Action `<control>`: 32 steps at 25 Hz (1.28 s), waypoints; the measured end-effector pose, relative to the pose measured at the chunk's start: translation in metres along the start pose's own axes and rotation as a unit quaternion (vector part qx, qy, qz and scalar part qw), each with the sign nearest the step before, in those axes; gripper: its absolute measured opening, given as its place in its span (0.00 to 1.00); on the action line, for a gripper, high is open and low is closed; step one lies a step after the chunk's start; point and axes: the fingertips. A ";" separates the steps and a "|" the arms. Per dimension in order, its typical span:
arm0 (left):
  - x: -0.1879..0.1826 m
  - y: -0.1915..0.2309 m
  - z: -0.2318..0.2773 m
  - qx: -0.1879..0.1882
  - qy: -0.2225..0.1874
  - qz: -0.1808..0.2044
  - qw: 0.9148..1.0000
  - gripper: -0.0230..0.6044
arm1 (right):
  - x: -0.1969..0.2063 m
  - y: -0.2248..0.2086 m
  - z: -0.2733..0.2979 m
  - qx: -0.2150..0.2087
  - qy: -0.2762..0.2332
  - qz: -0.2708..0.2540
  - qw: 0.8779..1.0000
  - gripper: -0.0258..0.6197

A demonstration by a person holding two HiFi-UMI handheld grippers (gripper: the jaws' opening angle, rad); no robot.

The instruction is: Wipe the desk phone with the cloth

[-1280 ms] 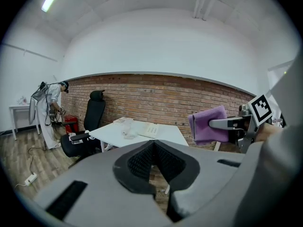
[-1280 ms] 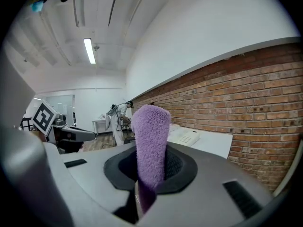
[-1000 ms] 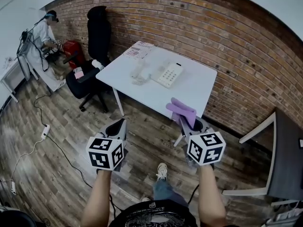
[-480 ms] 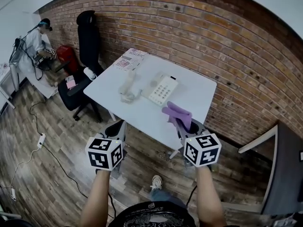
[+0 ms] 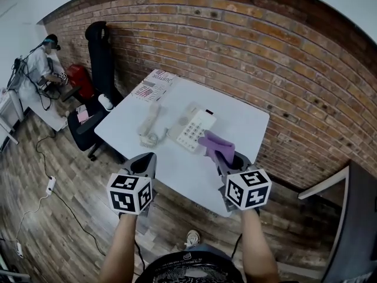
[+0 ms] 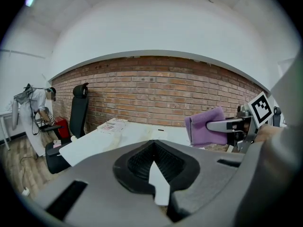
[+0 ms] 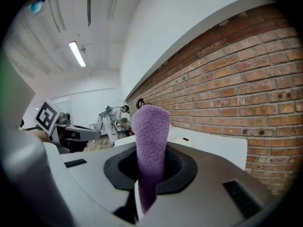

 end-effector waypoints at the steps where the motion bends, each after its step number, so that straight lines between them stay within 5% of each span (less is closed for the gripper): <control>1: -0.002 0.002 0.005 -0.001 0.001 0.001 1.000 0.05 | 0.000 -0.004 0.005 0.000 0.001 0.003 1.000 0.11; 16: -0.024 0.039 0.085 0.024 0.012 0.025 0.999 0.05 | -0.014 -0.054 0.077 0.052 -0.007 0.021 0.998 0.11; 23: -0.028 0.079 0.130 0.074 0.024 0.031 0.996 0.05 | -0.015 -0.084 0.125 0.133 0.001 0.026 0.991 0.11; 32: -0.039 0.140 0.169 0.142 0.052 0.044 0.988 0.05 | -0.001 -0.125 0.173 0.249 0.037 0.055 0.966 0.11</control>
Point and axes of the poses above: the fingertips, and each gripper's own axes: z forward along the fingers, y to its left, x out of its underside, and after that the axes turned 10 degrees about x, right-handed
